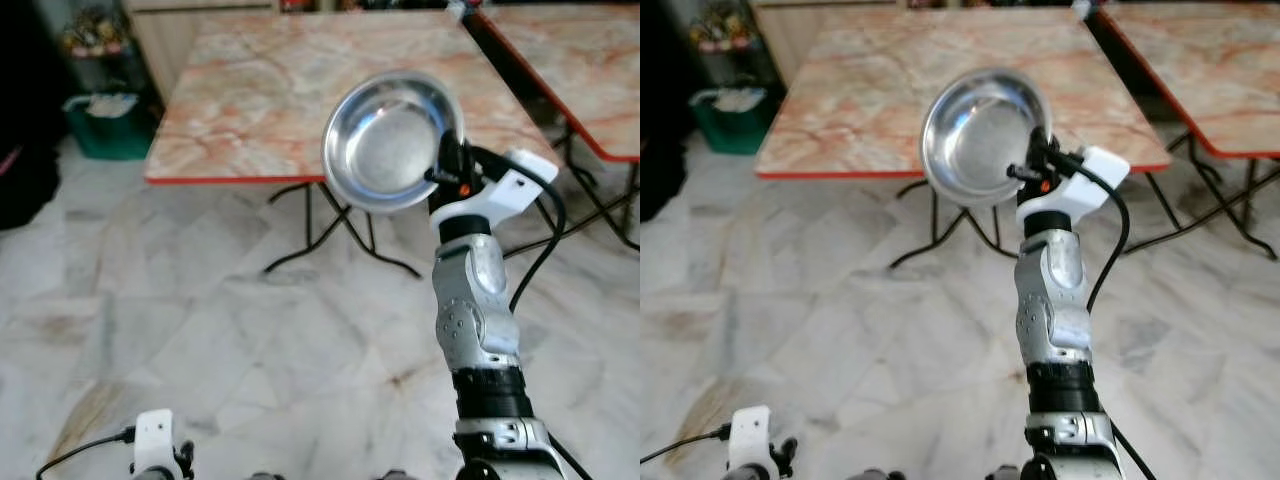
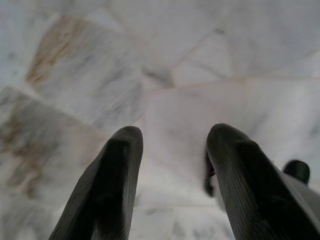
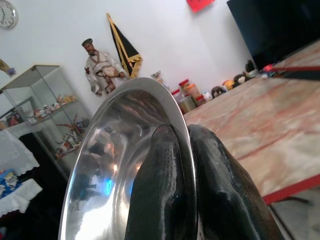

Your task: Setting the table

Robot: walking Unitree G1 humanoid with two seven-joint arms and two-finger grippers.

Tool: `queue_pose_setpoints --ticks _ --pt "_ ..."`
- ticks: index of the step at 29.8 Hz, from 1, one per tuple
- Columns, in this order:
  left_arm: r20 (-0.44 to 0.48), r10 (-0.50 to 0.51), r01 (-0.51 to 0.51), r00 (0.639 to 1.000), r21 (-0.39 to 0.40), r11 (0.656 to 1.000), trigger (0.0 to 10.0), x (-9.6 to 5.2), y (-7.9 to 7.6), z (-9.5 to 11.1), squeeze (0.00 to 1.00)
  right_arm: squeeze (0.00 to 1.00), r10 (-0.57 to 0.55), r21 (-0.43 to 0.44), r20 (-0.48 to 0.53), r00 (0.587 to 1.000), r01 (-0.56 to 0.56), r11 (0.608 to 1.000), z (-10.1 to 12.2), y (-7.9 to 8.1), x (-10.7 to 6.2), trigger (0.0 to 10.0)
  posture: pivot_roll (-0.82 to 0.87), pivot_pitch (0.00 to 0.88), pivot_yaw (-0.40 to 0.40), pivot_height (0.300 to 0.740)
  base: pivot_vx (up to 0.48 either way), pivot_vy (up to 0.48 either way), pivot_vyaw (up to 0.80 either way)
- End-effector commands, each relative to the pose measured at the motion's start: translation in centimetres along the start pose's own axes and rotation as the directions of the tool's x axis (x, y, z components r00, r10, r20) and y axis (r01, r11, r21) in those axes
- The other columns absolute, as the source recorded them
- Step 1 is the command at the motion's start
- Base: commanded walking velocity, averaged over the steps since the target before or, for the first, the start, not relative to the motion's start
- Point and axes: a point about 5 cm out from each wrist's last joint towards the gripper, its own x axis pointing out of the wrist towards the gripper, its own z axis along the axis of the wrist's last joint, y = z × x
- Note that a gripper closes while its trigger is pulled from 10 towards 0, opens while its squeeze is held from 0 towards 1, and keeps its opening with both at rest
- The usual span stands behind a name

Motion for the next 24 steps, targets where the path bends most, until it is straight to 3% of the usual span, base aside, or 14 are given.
queue_pose_setpoints --ticks 1,6,24 --pt "-0.03 -0.011 0.011 0.999 -0.006 1.0 10.0 -0.16 -0.39 -0.82 0.0 0.0 -0.019 -0.005 0.016 1.0 0.019 1.0 0.5 -0.65 -0.06 10.0 -0.03 0.16 0.03 0.74 0.0 0.0 0.0" --pt "-0.029 -0.018 0.018 0.999 -0.008 1.0 10.0 -0.18 -0.33 -0.85 0.0 0.0 -0.015 -0.004 0.013 1.0 0.015 1.0 0.39 -0.53 -0.13 10.0 -0.03 0.159 0.03 0.74 0.136 0.0 0.0" --pt "-0.031 -0.024 0.024 0.999 -0.014 1.0 10.0 -0.23 -0.27 -0.96 0.0 0.0 0.0 -0.009 0.003 1.0 0.0 1.0 0.28 -0.29 -0.07 10.0 -0.03 0.154 0.03 0.74 0.445 0.0 0.0"
